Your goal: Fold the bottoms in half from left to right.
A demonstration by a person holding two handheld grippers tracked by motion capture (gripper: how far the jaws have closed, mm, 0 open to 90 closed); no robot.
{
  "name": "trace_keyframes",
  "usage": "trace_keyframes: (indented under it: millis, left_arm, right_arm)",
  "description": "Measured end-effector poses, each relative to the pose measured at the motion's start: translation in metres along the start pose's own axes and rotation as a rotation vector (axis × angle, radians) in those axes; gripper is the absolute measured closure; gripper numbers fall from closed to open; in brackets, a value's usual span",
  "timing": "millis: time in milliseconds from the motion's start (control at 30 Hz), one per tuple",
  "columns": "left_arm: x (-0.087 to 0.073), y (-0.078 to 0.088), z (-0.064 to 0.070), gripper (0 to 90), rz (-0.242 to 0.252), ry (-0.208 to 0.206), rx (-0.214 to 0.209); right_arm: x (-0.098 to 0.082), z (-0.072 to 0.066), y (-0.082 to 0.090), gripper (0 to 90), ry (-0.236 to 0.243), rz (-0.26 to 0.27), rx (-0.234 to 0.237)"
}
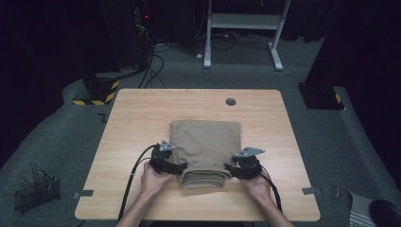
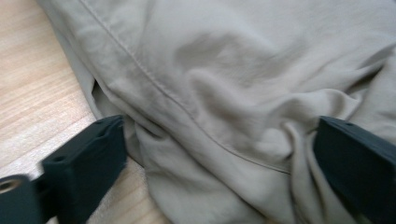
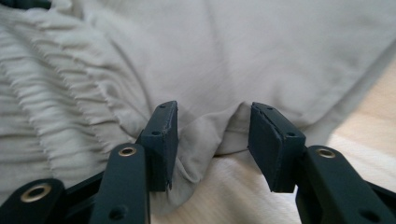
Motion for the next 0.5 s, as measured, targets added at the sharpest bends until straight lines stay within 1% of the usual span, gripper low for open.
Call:
trace_keyframes:
  millis: [33, 67, 100, 133, 167, 200, 300, 400, 467, 500]
  left_arm:
    - [-0.001, 0.001, 0.001, 9.5, 0.004, -0.003, 0.003]
    - [-0.002, 0.002, 0.001, 10.4, 0.002, 0.005, -0.001]
    - [-0.003, 0.002, 0.001, 10.4, -0.002, 0.013, -0.011]
    - [-0.004, 0.001, -0.001, 10.3, -0.003, 0.017, -0.021]
    - [-0.004, -0.001, -0.002, 10.2, -0.006, 0.024, -0.029]
    - [-0.004, -0.002, -0.004, 10.1, 0.002, 0.022, -0.025]
    - [0.003, -0.009, -0.006, 11.6, -0.001, 0.011, -0.008]
    - [0.013, -0.019, -0.012, 12.1, -0.013, 0.027, -0.002]
    - [0.019, -0.022, -0.017, 12.7, -0.025, 0.055, -0.003]
    - [0.021, -0.021, -0.019, 13.6, -0.023, 0.066, 0.005]
  right_arm:
    - [0.001, 0.000, 0.002, 51.9, -0.006, 0.015, -0.002]
    - [0.000, 0.000, 0.002, 51.4, -0.011, 0.014, -0.006]
    - [-0.001, 0.000, 0.001, 51.0, -0.013, -0.006, -0.012]
    - [-0.003, 0.001, -0.001, 50.7, 0.001, -0.023, -0.025]
    - [-0.005, 0.001, -0.002, 50.5, 0.004, -0.031, -0.031]
    - [-0.006, 0.002, -0.003, 50.4, 0.006, -0.026, -0.035]
    - [-0.004, 0.007, -0.007, 49.9, 0.003, -0.016, -0.056]
    - [0.002, 0.017, -0.011, 49.5, -0.019, -0.012, -0.079]
    - [0.007, 0.022, -0.014, 48.7, -0.034, -0.011, -0.091]
    - [0.009, 0.024, -0.014, 48.2, -0.041, -0.005, -0.093]
Point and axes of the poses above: each handheld gripper's, and its own axes: y roughly backward along the jaws, x roughly out of its top, z roughly to its right, the point moved 5 cm from there along -y, roughly forward along the jaws, and after that the axes turned 9 degrees about x, right-handed, at the moved point
